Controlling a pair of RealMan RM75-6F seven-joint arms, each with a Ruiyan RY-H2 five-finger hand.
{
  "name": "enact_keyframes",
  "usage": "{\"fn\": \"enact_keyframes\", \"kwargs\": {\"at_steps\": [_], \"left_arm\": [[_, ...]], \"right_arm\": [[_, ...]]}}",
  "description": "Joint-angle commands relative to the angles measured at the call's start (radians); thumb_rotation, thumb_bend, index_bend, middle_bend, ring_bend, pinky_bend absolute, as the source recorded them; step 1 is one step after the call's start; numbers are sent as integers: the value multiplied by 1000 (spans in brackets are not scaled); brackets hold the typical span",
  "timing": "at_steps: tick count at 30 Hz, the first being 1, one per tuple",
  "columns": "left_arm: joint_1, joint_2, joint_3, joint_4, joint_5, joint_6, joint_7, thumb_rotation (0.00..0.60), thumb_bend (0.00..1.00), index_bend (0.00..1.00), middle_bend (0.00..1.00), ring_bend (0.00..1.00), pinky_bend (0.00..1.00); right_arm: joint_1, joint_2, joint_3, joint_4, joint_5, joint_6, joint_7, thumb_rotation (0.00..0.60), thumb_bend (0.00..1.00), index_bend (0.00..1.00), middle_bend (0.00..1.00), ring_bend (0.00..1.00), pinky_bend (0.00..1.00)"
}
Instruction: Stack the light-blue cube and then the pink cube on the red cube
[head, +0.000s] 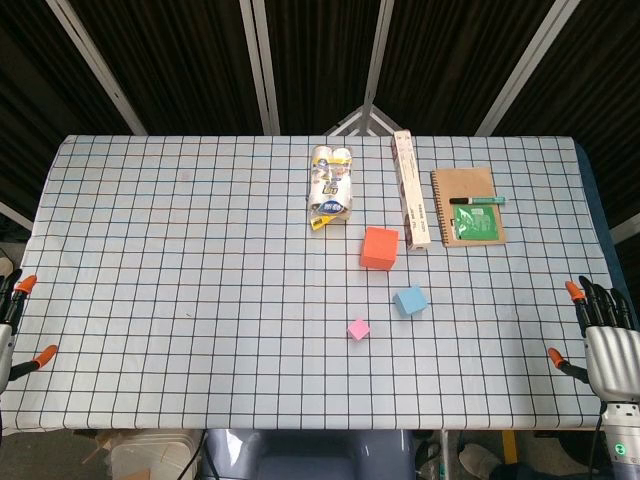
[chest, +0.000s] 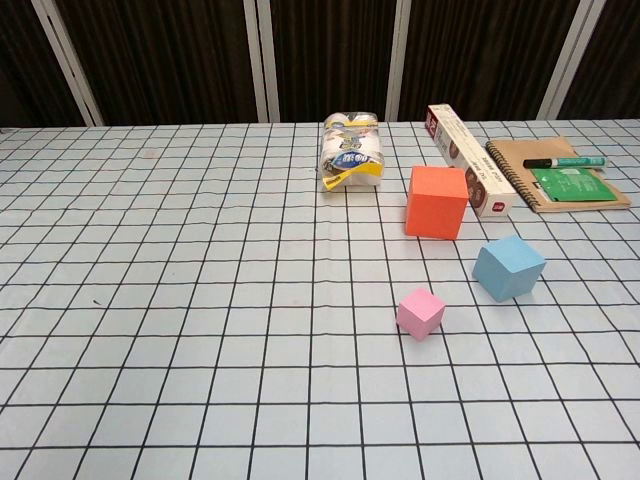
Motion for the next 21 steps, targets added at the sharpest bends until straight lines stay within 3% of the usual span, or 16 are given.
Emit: {"fn": "enact_keyframes", "kwargs": {"at_steps": [1, 21], "left_arm": [[0, 0, -2, 0, 3, 4, -1, 600, 163, 36, 0, 0, 0], [1, 2, 0, -4, 9, 9, 1, 600, 163, 35, 0, 0, 0]], "right_arm": [[0, 0, 1, 0, 1, 1, -1, 600, 254, 0, 0, 0, 0], [16, -16, -10, 3, 2, -35, -42, 600, 254, 0, 0, 0, 0]]}}
